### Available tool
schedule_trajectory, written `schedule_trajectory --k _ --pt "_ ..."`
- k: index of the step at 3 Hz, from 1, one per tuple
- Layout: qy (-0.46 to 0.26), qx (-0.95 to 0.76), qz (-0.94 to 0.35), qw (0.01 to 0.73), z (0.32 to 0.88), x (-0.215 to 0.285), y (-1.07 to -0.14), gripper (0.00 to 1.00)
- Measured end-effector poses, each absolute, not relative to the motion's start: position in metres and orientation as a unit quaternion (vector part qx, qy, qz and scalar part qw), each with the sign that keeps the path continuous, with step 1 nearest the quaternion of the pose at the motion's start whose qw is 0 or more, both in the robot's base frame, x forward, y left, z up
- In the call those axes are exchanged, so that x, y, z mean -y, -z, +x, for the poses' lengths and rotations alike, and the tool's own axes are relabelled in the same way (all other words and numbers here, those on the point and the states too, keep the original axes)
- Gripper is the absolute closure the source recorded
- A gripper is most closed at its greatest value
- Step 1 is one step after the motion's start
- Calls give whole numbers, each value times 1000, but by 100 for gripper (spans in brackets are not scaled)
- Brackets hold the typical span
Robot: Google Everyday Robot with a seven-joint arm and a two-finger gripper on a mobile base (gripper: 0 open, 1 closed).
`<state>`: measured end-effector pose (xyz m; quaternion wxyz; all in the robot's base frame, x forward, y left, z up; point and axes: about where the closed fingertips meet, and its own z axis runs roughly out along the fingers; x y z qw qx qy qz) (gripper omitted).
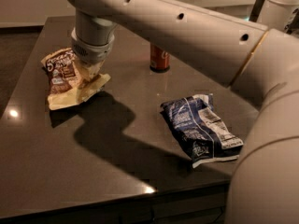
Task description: Pick brown chip bag
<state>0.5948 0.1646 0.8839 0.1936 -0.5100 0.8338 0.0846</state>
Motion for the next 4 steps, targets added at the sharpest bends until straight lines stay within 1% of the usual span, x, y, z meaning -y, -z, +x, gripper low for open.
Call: schedule_trajectory --k 1,4 --pt "-98 -814 -530 214 589 -157 -915 100" --pt "-140 -746 -579 297 573 -137 -1021 100"
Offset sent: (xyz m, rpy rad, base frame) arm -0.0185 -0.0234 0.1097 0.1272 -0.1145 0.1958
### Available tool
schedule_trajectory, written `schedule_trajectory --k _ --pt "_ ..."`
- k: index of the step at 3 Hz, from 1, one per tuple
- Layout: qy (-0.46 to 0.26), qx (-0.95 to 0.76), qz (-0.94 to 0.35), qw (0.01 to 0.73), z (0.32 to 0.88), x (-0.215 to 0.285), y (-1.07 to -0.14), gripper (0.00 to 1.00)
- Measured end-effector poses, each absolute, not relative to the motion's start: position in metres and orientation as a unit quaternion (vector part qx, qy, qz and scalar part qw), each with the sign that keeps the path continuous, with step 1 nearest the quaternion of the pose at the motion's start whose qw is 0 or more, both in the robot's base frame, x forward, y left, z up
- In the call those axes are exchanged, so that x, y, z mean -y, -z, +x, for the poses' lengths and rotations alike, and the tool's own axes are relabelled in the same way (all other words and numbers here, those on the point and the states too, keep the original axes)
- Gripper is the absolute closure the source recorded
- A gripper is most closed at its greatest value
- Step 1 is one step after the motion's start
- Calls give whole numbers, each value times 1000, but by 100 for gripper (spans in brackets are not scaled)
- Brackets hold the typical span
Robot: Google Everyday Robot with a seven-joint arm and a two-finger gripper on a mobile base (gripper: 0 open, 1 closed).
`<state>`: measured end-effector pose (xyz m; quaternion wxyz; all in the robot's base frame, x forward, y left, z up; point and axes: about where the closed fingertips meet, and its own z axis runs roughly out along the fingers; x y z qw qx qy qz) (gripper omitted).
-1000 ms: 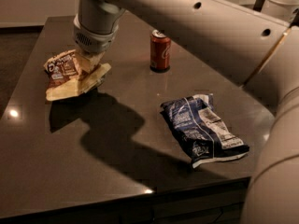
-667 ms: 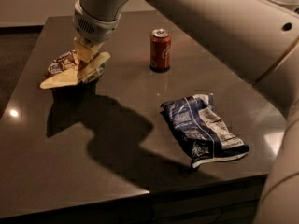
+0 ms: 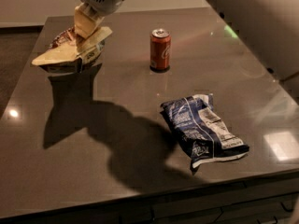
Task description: Pick brown chip bag
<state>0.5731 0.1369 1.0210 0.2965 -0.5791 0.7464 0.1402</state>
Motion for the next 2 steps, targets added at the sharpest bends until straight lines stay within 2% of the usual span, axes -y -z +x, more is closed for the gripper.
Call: schedule_trajectory --k 2 --pt "-155 -730 -586 316 570 -131 -1044 100"
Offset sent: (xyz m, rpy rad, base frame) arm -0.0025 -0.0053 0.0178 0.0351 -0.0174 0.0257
